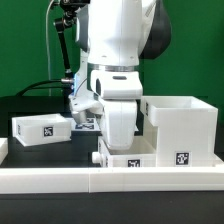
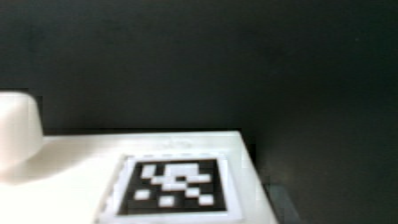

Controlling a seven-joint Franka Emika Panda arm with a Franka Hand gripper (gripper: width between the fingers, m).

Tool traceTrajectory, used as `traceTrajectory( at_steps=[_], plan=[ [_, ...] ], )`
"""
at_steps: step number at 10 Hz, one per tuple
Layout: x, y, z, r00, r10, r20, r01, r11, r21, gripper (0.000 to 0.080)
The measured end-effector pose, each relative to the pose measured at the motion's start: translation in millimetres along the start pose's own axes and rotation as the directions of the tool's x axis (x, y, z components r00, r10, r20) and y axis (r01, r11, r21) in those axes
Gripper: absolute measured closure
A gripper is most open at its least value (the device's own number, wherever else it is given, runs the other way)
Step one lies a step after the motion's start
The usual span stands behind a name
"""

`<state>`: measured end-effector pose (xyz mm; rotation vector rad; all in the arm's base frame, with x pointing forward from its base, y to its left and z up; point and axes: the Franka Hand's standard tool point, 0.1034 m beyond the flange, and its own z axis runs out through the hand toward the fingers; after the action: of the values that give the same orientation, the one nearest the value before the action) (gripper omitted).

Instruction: Assemble drawer

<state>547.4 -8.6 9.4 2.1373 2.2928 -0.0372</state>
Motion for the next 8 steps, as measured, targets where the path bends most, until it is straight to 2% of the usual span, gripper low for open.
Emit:
traceTrajectory(
  at_steps=[6,8],
  plan=[
    [20.6,1.5,-0.7,0.996,0.09,-0.012,-0.09,0.996,-0.002,0.0758],
    [20.2,1.7,-0.2,0.996,0.092,-0.012,-0.092,0.996,-0.001,0.0758]
  ],
)
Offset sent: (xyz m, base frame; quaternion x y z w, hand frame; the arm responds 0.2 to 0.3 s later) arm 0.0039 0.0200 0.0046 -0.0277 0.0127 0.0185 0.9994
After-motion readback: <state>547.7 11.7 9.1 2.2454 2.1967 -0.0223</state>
